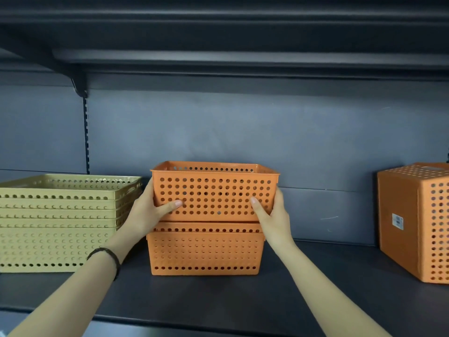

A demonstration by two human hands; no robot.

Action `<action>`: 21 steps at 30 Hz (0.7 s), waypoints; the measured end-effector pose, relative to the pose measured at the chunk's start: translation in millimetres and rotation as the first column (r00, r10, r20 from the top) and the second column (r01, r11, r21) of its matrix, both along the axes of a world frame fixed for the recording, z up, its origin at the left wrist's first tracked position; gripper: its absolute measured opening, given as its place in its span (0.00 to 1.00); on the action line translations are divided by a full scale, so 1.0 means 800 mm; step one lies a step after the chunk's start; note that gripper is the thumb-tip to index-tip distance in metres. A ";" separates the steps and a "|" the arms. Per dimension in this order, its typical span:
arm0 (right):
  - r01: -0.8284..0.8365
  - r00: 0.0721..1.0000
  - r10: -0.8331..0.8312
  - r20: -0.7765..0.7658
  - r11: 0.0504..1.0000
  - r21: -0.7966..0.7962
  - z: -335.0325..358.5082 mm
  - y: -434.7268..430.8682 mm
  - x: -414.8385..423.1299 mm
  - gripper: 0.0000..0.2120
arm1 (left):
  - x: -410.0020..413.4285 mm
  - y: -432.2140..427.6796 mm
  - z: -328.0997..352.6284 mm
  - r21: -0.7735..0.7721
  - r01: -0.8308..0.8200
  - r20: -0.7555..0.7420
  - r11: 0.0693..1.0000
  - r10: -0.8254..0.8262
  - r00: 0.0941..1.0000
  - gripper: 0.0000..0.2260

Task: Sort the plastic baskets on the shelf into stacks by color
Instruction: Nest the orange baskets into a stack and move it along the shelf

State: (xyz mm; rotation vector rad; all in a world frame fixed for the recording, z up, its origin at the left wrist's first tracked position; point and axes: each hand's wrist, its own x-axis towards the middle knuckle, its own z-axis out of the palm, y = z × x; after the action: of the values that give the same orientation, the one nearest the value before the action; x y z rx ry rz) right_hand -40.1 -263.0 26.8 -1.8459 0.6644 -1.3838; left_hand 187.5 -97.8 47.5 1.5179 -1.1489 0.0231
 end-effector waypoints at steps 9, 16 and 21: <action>0.030 0.998 -0.027 -0.063 0.999 0.036 -0.032 0.011 0.009 0.24 | 0.015 0.019 -0.029 0.080 0.093 -0.185 0.992 -0.077 0.980 0.25; -0.044 0.999 0.043 0.010 0.987 0.152 -0.052 0.021 0.012 0.33 | 0.011 0.009 -0.054 0.036 0.059 -0.417 0.998 -0.039 0.908 0.35; -0.097 0.995 0.091 0.044 0.980 0.172 -0.053 0.023 0.008 0.23 | 0.013 0.006 -0.056 -0.024 0.088 -0.438 0.996 -0.090 0.894 0.37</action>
State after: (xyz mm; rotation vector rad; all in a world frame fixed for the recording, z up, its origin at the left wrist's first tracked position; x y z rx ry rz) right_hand -33.4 -244.2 -15.9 -1.6888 0.6502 -1.2542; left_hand 198.1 -92.7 2.8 1.3728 -0.8485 -0.3649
